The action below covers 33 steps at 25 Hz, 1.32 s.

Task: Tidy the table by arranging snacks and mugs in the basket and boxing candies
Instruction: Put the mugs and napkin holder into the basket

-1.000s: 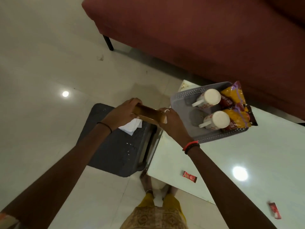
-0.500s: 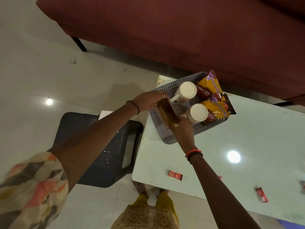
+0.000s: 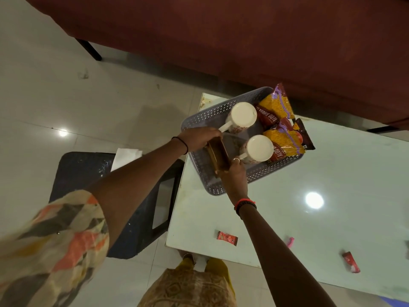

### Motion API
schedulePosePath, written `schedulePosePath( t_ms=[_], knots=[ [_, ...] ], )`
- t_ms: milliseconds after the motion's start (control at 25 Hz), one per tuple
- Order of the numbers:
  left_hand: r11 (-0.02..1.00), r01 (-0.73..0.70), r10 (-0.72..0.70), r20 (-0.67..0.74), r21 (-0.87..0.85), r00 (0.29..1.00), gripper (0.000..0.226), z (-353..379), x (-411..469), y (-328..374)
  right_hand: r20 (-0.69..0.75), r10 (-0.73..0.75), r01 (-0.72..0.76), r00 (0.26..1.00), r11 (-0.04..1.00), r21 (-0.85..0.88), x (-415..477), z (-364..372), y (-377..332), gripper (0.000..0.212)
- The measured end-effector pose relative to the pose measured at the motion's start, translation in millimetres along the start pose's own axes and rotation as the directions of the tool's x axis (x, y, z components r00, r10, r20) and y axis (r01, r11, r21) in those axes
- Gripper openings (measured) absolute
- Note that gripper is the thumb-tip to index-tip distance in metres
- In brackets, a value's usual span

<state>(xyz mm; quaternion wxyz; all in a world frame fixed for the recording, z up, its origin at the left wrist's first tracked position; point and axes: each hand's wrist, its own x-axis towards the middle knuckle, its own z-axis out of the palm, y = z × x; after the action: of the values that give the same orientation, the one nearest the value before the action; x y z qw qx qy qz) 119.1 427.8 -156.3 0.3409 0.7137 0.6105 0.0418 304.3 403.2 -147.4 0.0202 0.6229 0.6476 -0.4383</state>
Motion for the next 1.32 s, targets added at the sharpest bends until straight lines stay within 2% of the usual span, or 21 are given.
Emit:
schedulePosePath(
  t_ms=[520, 600, 680, 760, 800, 880, 960, 1000, 1040, 1120, 1200, 1320],
  knots=[
    [1.000, 0.016, -0.017, 0.030, 0.023, 0.999, 0.055, -4, -4, -4, 0.059, 0.004, -0.003, 0.998, 1.000, -0.028, 4, -3, -7, 0.042],
    [0.999, 0.035, -0.035, -0.016, -0.006, 0.999, 0.059, -8, -12, -3, 0.065, 0.035, -0.035, 0.997, 0.999, 0.007, 3, -5, -9, 0.045],
    [0.992, 0.080, -0.095, -0.164, -0.093, 0.982, 0.056, -15, -28, -5, 0.001, 0.024, -0.024, 1.000, 1.000, 0.009, 0, -9, -16, 0.046],
    [0.974, 0.144, -0.202, -0.387, -0.173, 0.900, 0.044, -21, -53, -12, -0.140, -0.090, 0.085, 0.986, 0.996, -0.040, -7, -10, -27, 0.032],
    [0.957, 0.201, -0.280, -0.493, -0.207, 0.824, 0.038, -22, -70, -18, -0.190, -0.161, 0.159, 0.969, 0.987, -0.021, -11, -8, -36, 0.022],
    [0.884, 0.318, -0.467, -0.637, -0.342, 0.613, 0.028, -17, -107, -32, -0.178, -0.257, 0.271, 0.950, 0.961, 0.053, -20, 4, -56, 0.017],
    [0.765, 0.386, -0.642, -0.648, -0.515, 0.409, 0.023, -1, -146, -46, -0.043, -0.311, 0.312, 0.949, 0.949, 0.032, -29, 29, -78, 0.015],
    [0.699, 0.423, -0.712, -0.612, -0.576, 0.344, 0.021, 10, -165, -53, 0.037, -0.336, 0.336, 0.941, 0.942, 0.002, -32, 44, -89, 0.012],
    [0.634, 0.478, -0.769, -0.559, -0.608, 0.309, 0.022, 22, -182, -60, 0.104, -0.365, 0.369, 0.925, 0.929, -0.015, -33, 61, -99, 0.008],
    [0.530, 0.637, -0.843, -0.428, -0.560, 0.326, 0.029, 45, -203, -71, 0.221, -0.378, 0.390, 0.899, 0.921, -0.008, -30, 89, -116, 0.014],
    [0.500, 0.754, -0.862, -0.322, -0.426, 0.391, 0.039, 61, -216, -83, 0.320, -0.359, 0.385, 0.877, 0.923, -0.022, -27, 115, -132, 0.026],
    [0.522, 0.750, -0.852, -0.284, -0.406, 0.439, 0.048, 70, -223, -97, 0.401, -0.337, 0.414, 0.852, 0.902, -0.121, -19, 150, -143, 0.044]
  ],
)
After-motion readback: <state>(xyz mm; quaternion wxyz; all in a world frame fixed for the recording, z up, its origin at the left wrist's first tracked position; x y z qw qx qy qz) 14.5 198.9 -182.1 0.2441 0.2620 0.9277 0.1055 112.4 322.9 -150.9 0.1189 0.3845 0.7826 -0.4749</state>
